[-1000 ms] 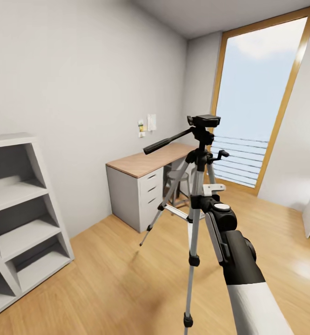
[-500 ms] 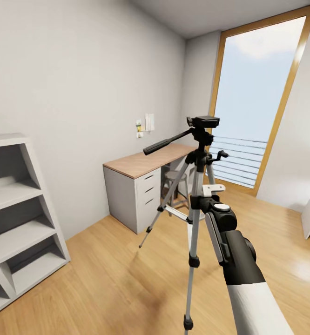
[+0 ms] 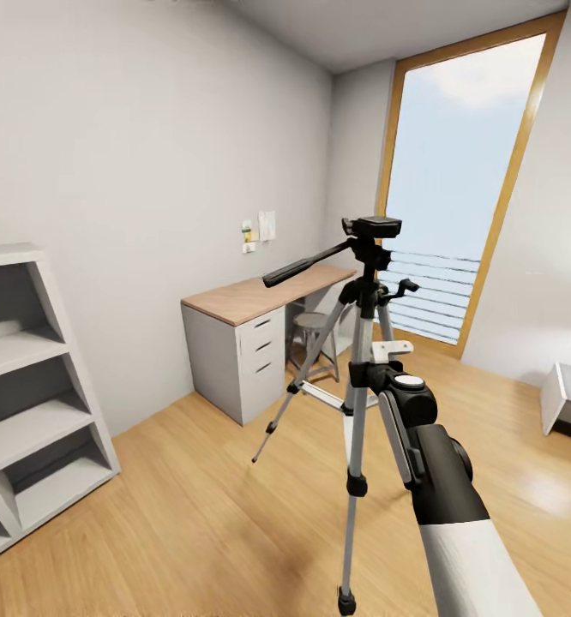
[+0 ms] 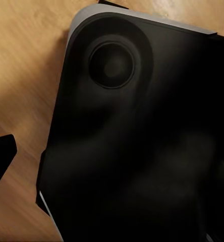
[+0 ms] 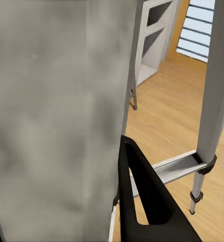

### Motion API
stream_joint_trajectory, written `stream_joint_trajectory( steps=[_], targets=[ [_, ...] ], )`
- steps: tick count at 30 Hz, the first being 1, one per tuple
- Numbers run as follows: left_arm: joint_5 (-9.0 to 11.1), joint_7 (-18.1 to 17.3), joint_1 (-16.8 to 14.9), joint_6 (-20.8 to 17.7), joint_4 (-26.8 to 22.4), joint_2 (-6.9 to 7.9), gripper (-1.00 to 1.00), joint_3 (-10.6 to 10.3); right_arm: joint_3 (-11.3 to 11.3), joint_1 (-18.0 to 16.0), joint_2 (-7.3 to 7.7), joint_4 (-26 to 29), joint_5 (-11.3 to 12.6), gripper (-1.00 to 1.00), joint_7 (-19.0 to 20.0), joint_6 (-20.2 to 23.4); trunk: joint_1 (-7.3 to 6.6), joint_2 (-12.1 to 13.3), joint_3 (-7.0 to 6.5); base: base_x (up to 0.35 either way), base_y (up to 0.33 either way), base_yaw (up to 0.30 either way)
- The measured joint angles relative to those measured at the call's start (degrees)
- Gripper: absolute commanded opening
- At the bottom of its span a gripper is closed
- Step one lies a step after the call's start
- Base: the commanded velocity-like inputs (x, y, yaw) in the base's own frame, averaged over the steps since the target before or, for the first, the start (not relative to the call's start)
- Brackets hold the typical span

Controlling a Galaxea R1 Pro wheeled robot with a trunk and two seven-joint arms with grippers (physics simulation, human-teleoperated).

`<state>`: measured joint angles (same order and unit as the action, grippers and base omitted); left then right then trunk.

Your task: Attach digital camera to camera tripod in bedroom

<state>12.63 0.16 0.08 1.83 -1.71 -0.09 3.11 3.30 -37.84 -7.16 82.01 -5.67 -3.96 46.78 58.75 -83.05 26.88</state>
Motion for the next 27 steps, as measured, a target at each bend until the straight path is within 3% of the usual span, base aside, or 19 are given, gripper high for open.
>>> stream_joint_trajectory(
  steps=[9,27],
  targets=[
    [0.0,0.0,0.0,0.0,0.0,0.01,1.0,-0.05,0.03,0.0,0.12,-0.04,-0.63,-1.0,0.69,-0.12,-0.01,0.0,0.0,-0.116,-0.249,0.0],
    [0.0,0.0,0.01,0.0,0.0,0.01,1.0,-0.05,0.29,0.0,0.13,-0.14,-0.27,-1.0,0.74,-0.7,-0.01,0.0,0.0,-0.008,-0.267,0.0]
  ],
)
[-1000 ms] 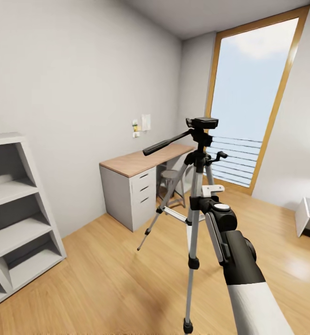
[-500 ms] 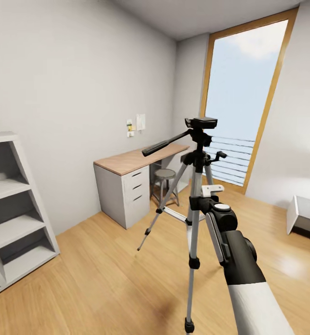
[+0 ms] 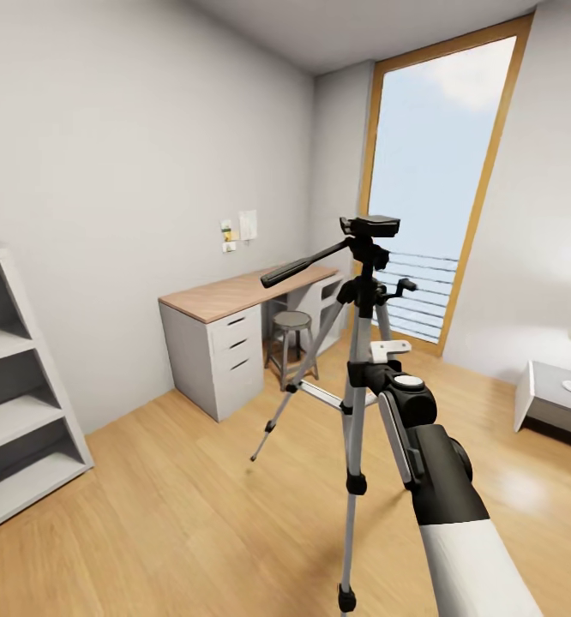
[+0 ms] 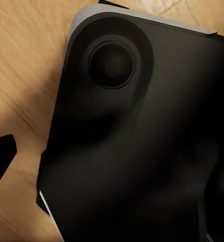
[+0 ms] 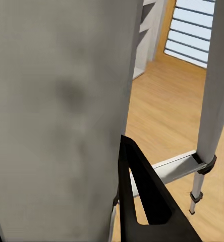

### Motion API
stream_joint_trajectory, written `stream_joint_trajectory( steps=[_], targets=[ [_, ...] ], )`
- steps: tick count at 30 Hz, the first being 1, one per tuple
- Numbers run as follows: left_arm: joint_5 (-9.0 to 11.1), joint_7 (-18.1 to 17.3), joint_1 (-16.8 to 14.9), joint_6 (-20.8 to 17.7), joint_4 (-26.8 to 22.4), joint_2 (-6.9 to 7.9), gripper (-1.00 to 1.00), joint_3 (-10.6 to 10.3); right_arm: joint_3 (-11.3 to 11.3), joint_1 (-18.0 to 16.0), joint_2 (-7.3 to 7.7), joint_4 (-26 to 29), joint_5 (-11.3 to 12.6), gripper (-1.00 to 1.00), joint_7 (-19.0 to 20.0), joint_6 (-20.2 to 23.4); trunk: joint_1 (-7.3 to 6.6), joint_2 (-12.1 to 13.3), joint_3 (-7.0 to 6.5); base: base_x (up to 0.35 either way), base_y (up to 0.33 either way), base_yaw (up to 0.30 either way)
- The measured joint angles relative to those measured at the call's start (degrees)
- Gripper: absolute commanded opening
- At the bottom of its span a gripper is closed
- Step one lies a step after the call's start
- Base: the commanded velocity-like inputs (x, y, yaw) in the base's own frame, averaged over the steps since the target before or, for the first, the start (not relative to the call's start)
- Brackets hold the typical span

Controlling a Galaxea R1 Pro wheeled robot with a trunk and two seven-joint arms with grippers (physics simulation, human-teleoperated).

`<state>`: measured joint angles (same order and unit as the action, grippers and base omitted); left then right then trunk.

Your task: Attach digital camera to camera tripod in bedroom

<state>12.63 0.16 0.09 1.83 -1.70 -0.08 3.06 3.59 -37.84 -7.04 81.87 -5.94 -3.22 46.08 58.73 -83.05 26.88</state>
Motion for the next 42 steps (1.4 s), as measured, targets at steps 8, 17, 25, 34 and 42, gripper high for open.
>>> stream_joint_trajectory(
  steps=[8,17,25,34,42],
  targets=[
    [0.0,0.0,-0.01,0.0,0.0,0.0,1.0,0.0,0.02,0.0,0.12,-0.02,0.09,-1.0,0.37,-0.07,0.0,0.0,0.0,-0.012,-0.274,0.0],
    [0.01,0.0,-0.01,0.0,0.0,0.0,1.0,0.04,0.03,0.01,0.52,-0.03,-0.03,-1.0,0.62,0.01,0.02,0.0,0.0,-0.181,-0.229,0.0],
    [0.0,0.0,-0.01,0.0,-0.01,0.0,1.0,0.03,0.1,0.12,0.52,-0.07,0.07,-1.0,0.65,0.03,0.02,0.01,0.0,-0.239,-0.208,0.0],
    [0.04,0.0,-0.01,0.01,0.0,0.0,1.0,0.0,0.2,0.27,0.45,-2.46,-0.04,-1.0,0.66,-0.07,0.0,0.0,0.0,-0.072,-0.061,0.0],
    [0.04,0.0,-0.01,0.01,0.0,0.0,1.0,0.0,0.21,0.27,0.45,-3.28,0.23,-1.0,1.57,-0.08,0.0,0.0,0.0,-0.005,-0.004,0.0]
  ],
)
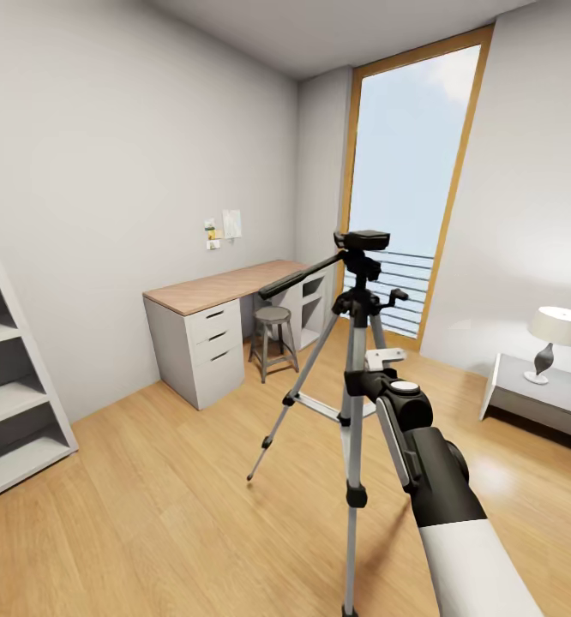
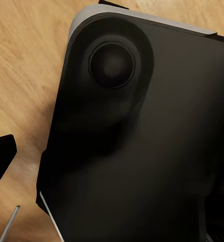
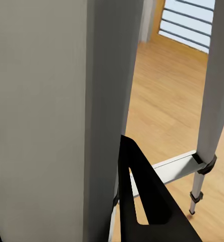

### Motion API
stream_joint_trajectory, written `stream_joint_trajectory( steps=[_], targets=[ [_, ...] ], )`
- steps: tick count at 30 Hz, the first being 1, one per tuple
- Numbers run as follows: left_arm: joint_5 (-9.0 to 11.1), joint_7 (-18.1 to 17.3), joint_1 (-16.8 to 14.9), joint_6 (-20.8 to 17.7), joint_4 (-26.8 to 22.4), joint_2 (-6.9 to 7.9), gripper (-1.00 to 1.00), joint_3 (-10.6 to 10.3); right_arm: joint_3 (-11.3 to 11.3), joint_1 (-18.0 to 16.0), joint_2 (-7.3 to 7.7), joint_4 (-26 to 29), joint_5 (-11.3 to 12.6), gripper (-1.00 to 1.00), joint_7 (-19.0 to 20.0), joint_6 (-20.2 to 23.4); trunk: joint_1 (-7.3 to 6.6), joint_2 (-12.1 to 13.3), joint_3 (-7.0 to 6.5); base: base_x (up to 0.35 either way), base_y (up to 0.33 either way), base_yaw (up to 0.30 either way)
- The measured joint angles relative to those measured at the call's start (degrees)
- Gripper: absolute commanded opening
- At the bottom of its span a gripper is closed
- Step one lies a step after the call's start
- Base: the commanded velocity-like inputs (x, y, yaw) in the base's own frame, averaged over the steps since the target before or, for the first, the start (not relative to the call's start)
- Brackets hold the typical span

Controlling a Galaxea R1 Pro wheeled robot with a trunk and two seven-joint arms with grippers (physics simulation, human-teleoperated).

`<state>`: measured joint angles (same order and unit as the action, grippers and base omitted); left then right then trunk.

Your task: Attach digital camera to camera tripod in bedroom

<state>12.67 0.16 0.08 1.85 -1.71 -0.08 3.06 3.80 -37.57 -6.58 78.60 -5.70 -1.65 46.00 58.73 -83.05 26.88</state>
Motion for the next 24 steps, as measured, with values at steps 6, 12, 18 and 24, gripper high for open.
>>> stream_joint_trajectory(
  steps=[6,12,18,24],
  targets=[
    [0.0,0.0,0.01,0.0,0.0,0.0,1.0,0.0,0.0,0.0,0.0,-0.08,-0.14,-1.0,0.42,-0.02,0.0,0.0,0.0,0.0,0.0,0.0],
    [0.0,0.0,0.0,0.0,0.0,0.0,1.0,0.0,-0.01,0.0,-0.06,-0.17,-0.34,-1.0,-0.13,-0.14,0.0,0.0,0.0,0.0,0.0,0.0],
    [0.0,0.0,0.0,0.0,0.0,0.0,1.0,0.0,-0.01,0.01,-0.03,-1.75,-0.36,-1.0,-0.29,-0.09,0.0,0.0,0.0,0.0,0.0,0.0],
    [0.0,0.0,0.0,0.0,0.0,0.0,1.0,0.0,-0.05,0.01,0.0,-4.2,-0.52,-1.0,-0.31,-0.14,0.0,0.0,0.01,0.0,0.0,0.0]
  ],
)
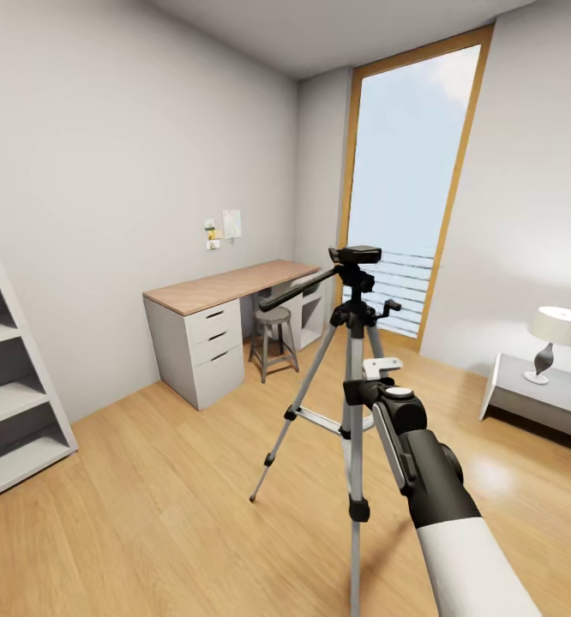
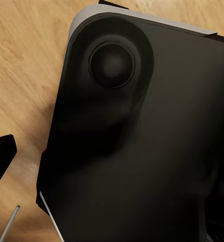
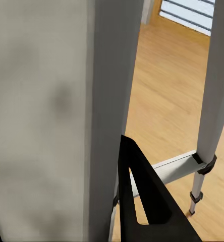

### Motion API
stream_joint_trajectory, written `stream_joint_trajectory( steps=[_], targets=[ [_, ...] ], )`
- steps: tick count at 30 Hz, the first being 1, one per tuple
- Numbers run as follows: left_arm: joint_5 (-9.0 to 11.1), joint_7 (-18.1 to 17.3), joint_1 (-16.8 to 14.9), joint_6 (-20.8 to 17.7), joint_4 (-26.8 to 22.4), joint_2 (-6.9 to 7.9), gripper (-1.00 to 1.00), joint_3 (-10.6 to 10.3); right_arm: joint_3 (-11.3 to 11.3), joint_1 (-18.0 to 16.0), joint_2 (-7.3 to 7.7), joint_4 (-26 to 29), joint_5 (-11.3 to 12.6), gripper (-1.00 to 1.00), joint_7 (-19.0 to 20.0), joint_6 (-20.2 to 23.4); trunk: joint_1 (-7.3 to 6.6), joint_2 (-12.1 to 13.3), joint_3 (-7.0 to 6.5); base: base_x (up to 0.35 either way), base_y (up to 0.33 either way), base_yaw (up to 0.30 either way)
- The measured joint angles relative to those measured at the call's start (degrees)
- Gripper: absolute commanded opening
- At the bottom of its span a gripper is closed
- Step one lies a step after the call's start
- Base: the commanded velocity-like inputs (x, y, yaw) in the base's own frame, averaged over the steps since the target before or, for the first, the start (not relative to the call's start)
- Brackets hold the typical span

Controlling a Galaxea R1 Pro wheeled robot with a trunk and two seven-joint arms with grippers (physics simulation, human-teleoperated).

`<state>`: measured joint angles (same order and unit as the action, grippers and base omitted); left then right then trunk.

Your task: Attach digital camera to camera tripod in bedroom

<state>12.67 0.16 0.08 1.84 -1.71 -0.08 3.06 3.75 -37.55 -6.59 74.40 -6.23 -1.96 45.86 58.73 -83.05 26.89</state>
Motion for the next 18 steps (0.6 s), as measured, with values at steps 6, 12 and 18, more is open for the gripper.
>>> stream_joint_trajectory(
  steps=[6,12,18],
  targets=[
    [0.0,0.0,0.0,0.0,0.01,0.0,1.0,0.0,-0.02,-0.06,0.0,-0.14,-0.19,-1.0,0.12,0.02,-0.01,-0.01,-0.02,0.0,0.0,0.0],
    [0.0,0.0,0.0,0.0,0.01,0.0,1.0,0.0,-0.01,-0.03,0.0,-0.76,-0.34,1.0,0.13,0.04,0.0,0.0,-0.01,0.0,0.0,0.0],
    [0.0,0.0,0.0,0.0,0.0,0.0,1.0,0.0,-0.03,-0.03,0.0,-0.79,-0.41,1.0,0.13,0.05,0.0,0.0,-0.01,0.0,0.0,0.0]
  ],
)
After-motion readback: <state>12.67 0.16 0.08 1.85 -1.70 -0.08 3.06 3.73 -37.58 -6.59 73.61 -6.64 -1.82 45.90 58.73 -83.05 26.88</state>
